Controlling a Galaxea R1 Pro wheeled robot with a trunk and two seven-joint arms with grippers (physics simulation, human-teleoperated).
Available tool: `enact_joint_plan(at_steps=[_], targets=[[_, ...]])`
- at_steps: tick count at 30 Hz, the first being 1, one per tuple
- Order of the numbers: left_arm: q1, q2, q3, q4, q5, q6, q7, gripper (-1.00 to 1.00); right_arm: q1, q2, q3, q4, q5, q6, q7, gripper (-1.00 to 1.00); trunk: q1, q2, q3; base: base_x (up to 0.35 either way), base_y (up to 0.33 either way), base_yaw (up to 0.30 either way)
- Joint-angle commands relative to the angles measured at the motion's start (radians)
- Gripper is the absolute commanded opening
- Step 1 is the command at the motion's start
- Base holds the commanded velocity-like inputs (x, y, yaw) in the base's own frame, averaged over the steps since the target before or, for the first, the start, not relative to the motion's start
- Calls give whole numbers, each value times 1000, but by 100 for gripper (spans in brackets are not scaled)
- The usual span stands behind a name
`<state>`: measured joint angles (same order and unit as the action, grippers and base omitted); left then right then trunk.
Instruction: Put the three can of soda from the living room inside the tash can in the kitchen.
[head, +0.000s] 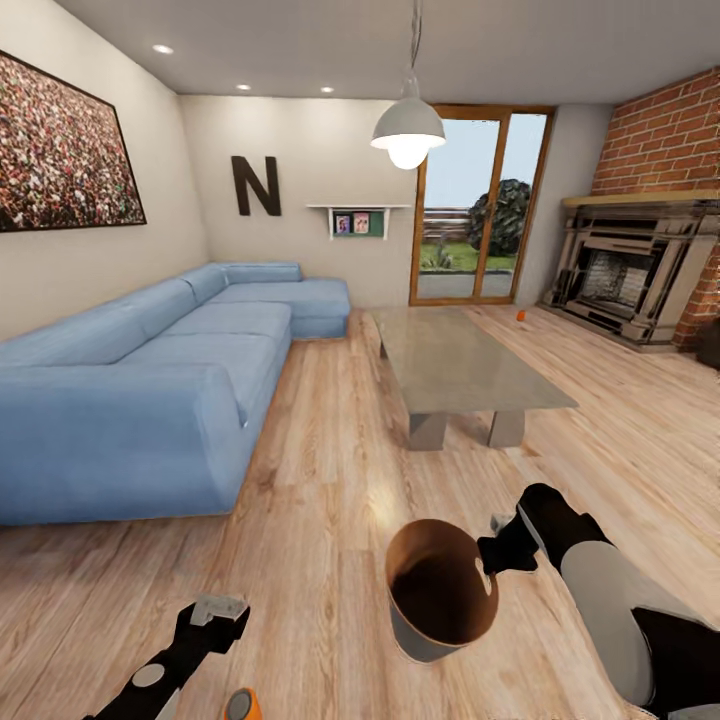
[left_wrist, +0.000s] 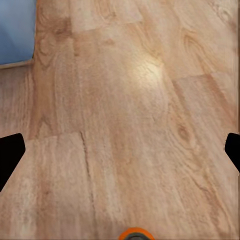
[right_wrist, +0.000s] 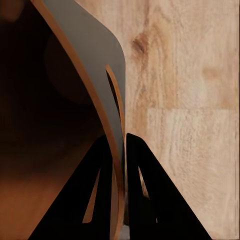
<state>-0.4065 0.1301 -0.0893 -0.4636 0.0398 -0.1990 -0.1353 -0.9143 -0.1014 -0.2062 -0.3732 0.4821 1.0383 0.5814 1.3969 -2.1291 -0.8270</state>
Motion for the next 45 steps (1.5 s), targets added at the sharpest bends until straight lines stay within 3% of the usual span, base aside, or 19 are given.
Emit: enact_joint_plan(at_steps=[1,6,9,28,36,45], targets=[[0,0,-1,1,0,-1,0,100,-22,3,-2,13,-11,9,8,-100,0,0,0,0,0,-105],[0,0,-1,3,0,-22,0,100,-115,8,-2,85,11,9,8,-100,0,0,0,0,0,-91],[0,0,1,4,0,-26,0,100,-139,12,-2,105,14,9,8,-100,8,-14,-6,0,0,-80],[-1,12,11,15,18,-37,-4,100,-147,20,2,115,15,9,8,-100,80,-147,-66,0,0,-23],[-1,14,64,15,18,-68,-10,100,-147,20,2,114,15,9,8,-100,111,-203,-91,0,0,0],[-3,14,74,35,18,-80,-10,100,-147,20,2,114,15,9,8,-100,146,-266,-119,0,0,0]])
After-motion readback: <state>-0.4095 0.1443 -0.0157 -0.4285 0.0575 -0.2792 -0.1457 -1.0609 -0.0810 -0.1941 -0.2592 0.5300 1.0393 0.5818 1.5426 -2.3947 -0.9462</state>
